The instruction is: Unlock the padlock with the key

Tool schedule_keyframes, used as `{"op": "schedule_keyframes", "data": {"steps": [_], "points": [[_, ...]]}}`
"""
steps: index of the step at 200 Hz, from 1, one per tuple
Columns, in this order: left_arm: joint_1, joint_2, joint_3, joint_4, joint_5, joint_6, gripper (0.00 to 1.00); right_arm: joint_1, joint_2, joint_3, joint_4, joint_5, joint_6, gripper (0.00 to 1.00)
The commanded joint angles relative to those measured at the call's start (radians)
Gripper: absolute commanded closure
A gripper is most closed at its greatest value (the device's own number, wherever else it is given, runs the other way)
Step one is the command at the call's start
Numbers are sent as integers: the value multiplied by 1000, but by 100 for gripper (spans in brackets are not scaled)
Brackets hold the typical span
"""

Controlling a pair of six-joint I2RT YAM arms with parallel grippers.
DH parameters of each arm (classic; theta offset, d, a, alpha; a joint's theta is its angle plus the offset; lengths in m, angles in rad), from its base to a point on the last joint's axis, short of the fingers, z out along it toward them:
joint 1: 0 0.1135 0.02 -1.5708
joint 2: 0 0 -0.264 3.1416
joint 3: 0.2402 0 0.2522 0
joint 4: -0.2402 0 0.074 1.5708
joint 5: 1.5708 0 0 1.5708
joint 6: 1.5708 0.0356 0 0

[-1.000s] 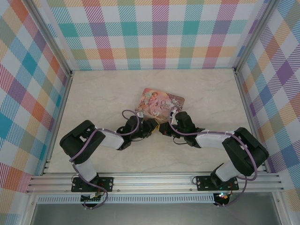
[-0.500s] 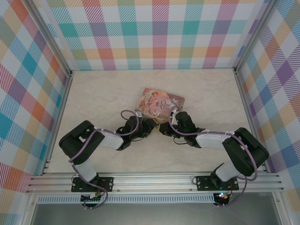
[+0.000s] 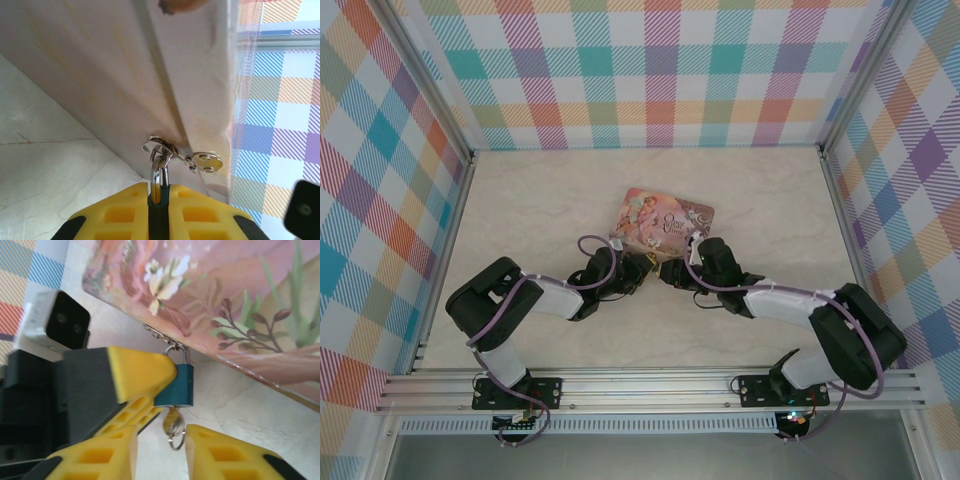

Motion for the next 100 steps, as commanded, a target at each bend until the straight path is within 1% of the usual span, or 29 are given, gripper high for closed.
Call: {"op": "schedule_keyframes", "data": {"steps": [1,24,42,65,81,100], "points": [[-6,-24,25,0,5,-26,100,7,-82,-41,-113,76,-102,61],[-5,-30,36,-16,8,-31,100,5,-197,-100,-159,128,-216,54],[-6,-32,42,-20,10,-39,100,7,-293,-137,-162,158,-343,50],[-6,-35,45,-23,10,-50,100,23,-394,-157,-150,170,-518,49],[-6,-42,43,-26,8,-55,100,73,-439,-146,-156,223,-657,48],[-6,-53,43,-39,0,-56,100,170,-450,-131,-154,367,-841,48]]}}
